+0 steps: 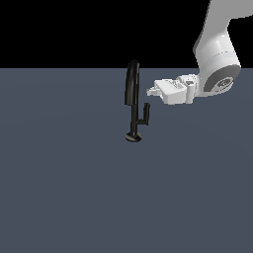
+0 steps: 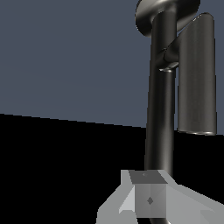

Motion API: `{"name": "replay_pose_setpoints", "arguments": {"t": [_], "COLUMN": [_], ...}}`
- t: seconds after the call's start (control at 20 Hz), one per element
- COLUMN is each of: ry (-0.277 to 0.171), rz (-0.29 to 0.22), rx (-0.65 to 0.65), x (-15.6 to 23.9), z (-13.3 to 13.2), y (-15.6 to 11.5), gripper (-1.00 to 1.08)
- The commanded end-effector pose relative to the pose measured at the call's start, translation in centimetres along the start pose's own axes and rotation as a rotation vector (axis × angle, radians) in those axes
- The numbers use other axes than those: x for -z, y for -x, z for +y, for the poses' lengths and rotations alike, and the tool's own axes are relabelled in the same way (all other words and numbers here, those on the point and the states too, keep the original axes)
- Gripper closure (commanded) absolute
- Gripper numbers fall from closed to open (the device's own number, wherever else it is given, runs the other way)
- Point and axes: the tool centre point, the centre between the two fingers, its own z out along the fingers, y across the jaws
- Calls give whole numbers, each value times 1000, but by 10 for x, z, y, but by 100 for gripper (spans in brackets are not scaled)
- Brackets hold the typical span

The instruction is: Turn on the faucet by rotating a designated handle.

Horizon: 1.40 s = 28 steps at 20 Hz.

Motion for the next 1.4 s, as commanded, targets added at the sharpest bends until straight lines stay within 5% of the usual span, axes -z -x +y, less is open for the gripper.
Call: {"name": "replay_pose_setpoints", "arguments": {"t": [0.0, 0.5, 1.35], "ry": [-43, -137, -137], "rz": [-39, -122, -123], "rx": [-44, -140, -140], "x": [-1, -8, -11], "z": [-3, -5, 11], "y": [-18, -58, -50], "gripper": [108, 108, 108]}}
